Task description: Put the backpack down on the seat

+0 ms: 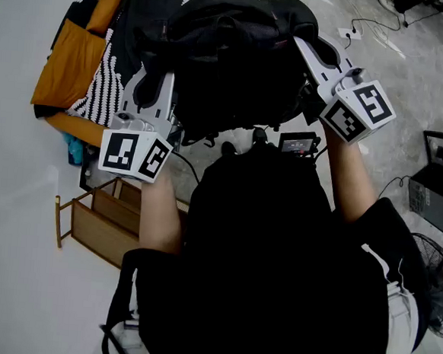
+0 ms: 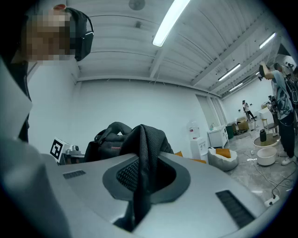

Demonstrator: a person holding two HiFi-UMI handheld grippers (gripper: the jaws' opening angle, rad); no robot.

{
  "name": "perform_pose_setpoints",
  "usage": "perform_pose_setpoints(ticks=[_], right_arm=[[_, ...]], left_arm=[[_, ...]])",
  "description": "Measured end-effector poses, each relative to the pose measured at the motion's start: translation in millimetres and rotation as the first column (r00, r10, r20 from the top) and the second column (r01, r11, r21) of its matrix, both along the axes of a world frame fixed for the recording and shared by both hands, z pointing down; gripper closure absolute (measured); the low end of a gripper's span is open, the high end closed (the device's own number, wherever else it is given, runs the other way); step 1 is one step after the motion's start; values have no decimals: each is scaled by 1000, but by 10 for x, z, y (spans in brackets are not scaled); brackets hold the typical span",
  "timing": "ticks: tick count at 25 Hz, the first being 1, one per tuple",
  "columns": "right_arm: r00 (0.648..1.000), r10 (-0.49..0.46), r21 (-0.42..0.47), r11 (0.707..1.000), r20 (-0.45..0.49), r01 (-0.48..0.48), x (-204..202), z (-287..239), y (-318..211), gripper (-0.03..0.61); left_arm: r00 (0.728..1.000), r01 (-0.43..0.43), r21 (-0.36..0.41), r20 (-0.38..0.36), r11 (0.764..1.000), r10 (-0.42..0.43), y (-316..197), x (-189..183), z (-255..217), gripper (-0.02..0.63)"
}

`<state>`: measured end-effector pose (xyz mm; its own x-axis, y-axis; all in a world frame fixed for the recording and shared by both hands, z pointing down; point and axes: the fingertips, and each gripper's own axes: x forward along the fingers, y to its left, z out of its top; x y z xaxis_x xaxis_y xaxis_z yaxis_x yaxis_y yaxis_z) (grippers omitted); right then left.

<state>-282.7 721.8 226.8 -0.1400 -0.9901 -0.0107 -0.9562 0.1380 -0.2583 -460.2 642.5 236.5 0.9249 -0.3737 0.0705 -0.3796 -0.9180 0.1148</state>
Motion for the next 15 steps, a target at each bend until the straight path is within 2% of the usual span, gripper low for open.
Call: perform_pose_setpoints(ticks=[15], right_arm=[[999, -4, 34, 999, -53, 6, 5, -51, -67, 531]], left_arm=[[1000, 28, 38, 2, 999, -29, -25, -1, -36, 577]])
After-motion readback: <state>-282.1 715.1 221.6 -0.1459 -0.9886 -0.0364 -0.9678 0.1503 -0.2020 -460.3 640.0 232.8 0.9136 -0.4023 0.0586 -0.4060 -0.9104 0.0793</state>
